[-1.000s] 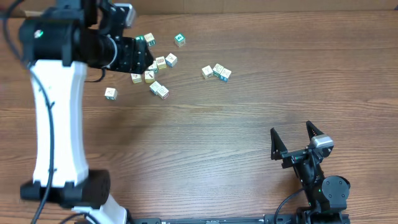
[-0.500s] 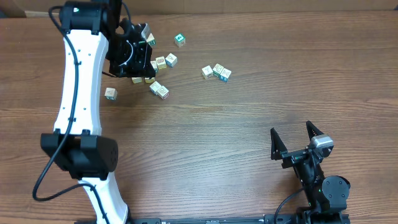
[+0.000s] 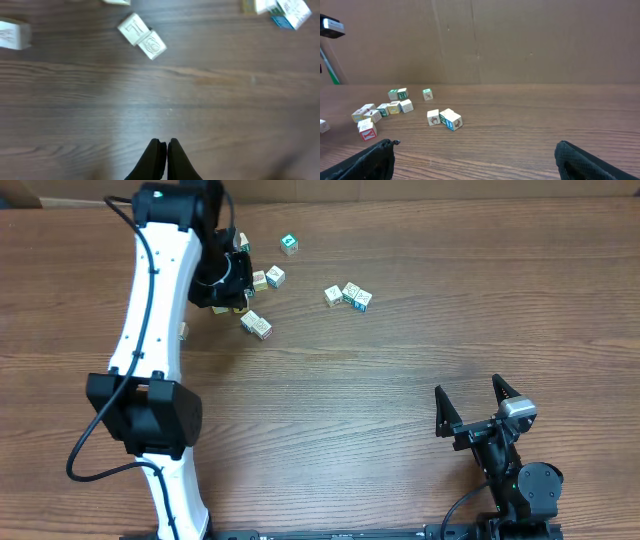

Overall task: Form a tower
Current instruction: 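Reach the left gripper forward over the block cluster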

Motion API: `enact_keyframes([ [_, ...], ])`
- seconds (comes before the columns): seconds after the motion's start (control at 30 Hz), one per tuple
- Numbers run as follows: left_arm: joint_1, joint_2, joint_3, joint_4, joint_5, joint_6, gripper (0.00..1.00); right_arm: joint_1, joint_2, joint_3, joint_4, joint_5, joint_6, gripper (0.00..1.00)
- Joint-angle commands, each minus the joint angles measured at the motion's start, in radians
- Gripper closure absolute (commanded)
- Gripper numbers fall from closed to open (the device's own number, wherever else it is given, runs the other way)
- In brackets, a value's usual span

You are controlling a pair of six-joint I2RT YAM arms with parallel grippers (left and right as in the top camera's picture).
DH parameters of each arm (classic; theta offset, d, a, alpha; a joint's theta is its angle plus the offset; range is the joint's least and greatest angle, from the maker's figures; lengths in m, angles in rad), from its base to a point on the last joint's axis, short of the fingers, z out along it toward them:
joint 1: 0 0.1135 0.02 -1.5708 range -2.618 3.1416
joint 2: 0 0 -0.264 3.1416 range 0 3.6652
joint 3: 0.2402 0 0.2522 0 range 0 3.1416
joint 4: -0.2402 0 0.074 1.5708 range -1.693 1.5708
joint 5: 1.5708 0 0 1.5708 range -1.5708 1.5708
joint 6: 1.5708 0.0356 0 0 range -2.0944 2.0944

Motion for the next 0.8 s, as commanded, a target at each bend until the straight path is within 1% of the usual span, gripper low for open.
enact_keyframes([
  [0.0,-0.036,-0.001,-0.002,0.027,-0.163,-0.132,0.96,0.0,-0.01,-0.011,0.003,0.002,-0.004,0.0],
  [0.1,-0.054,-0.001,-0.002,0.081,-0.195,-0.163,0.96,0.0,-0.01,-0.011,0.003,0.002,-0.004,0.0],
  [0.17,-0.056,0.0,-0.002,0.126,-0.194,-0.163,0.93,0.0,-0.01,-0.011,0.003,0.002,-0.004,0.0],
  [0.2,-0.056,0.0,-0.002,0.147,-0.195,-0.163,0.85,0.0,-0.01,-0.011,0.003,0.002,-0.004,0.0],
  [0.23,-0.056,0.0,-0.002,0.17,-0.195,-0.163,0.73,0.0,-0.01,-0.011,0.003,0.002,-0.004,0.0],
  [0.27,-0.056,0.0,-0.002,0.193,-0.193,-0.164,0.65,0.0,-0.01,-0.011,0.003,0.002,-0.004,0.0],
  [0.3,-0.056,0.0,-0.002,0.206,-0.194,-0.167,0.62,0.0,-0.01,-0.011,0.003,0.002,-0.004,0.0],
  [0.5,-0.056,0.0,-0.002,0.25,-0.194,-0.178,0.55,0.0,-0.01,-0.011,0.003,0.002,-0.004,0.0],
  [0.6,-0.056,0.002,-0.002,0.259,-0.198,-0.181,0.55,0.0,-0.01,-0.011,0.003,0.002,-0.004,0.0],
  [0.63,-0.056,0.003,-0.002,0.262,-0.208,-0.188,0.53,0.0,-0.01,-0.011,0.003,0.002,-0.004,0.0],
  [0.67,-0.056,0.006,-0.002,0.264,-0.222,-0.201,0.48,0.0,-0.01,-0.011,0.003,0.002,-0.004,0.0],
  [0.7,-0.056,0.007,-0.002,0.266,-0.24,-0.214,0.41,0.0,-0.01,-0.011,0.003,0.002,-0.004,0.0],
  [0.73,-0.056,0.012,-0.002,0.266,-0.256,-0.231,0.36,0.0,-0.01,-0.011,0.003,0.002,-0.004,0.0],
  [0.77,-0.056,0.015,-0.002,0.266,-0.27,-0.253,0.35,0.0,-0.01,-0.011,0.003,0.002,-0.004,0.0],
])
